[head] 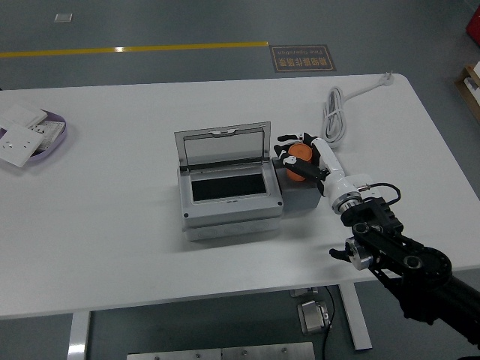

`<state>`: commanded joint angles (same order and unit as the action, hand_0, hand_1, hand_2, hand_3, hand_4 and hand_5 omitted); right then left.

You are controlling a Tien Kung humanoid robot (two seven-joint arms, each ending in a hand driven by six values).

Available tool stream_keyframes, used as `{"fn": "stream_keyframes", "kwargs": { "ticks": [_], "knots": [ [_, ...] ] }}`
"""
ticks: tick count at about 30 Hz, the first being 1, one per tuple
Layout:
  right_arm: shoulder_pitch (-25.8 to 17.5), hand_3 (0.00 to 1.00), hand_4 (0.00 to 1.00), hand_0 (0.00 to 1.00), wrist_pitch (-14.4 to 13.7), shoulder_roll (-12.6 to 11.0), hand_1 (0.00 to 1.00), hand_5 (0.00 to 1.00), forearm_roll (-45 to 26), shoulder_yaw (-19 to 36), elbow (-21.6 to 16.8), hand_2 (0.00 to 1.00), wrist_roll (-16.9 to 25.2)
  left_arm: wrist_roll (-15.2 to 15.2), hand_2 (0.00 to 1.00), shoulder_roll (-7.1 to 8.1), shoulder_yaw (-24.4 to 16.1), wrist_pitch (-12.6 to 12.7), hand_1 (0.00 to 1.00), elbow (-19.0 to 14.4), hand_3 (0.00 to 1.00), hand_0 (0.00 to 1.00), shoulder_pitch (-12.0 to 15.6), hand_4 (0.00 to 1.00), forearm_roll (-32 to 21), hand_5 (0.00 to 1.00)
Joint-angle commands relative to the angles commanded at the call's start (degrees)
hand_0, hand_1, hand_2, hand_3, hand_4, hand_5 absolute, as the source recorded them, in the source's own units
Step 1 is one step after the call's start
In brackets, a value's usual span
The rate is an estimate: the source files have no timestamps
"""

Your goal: Pick up the cylinder from the cube,place it in the box,flap close box

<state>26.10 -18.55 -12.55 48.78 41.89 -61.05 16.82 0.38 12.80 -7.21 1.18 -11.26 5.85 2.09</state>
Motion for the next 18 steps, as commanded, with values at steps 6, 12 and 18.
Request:
{"fn": "stream_keyframes", "kwargs": {
  "ticks": [6, 12, 18],
  "knots": [
    [0.06, 0.597, 0.779, 0.704, -0.03, -0.07, 0.633, 0.234, 0.14, 0.06, -0.11, 0.510, -0.08, -0.03, 0.625, -0.01, 0.18, 0.00, 0.647, 0.01, 0.668, 0.629, -0.02, 0.722, -0.13, 0.253],
    [0.15, 0.595, 0.865, 0.720, -0.06, -0.17, 0.640, 0.316, 0.49, 0.02, -0.19, 0.509, -0.20, -0.08, 0.625, -0.02, 0.10, 0.00, 0.647, 0.03, 0.668, 0.629, -0.11, 0.722, -0.05, 0.253],
    [0.14, 0.595, 0.915, 0.726, -0.04, -0.24, 0.642, 0.366, 0.91, 0.29, -0.38, 0.510, -0.41, -0.09, 0.625, -0.10, 0.43, 0.00, 0.647, 0.06, 0.668, 0.629, -0.07, 0.722, -0.36, 0.253]
  ]
}}
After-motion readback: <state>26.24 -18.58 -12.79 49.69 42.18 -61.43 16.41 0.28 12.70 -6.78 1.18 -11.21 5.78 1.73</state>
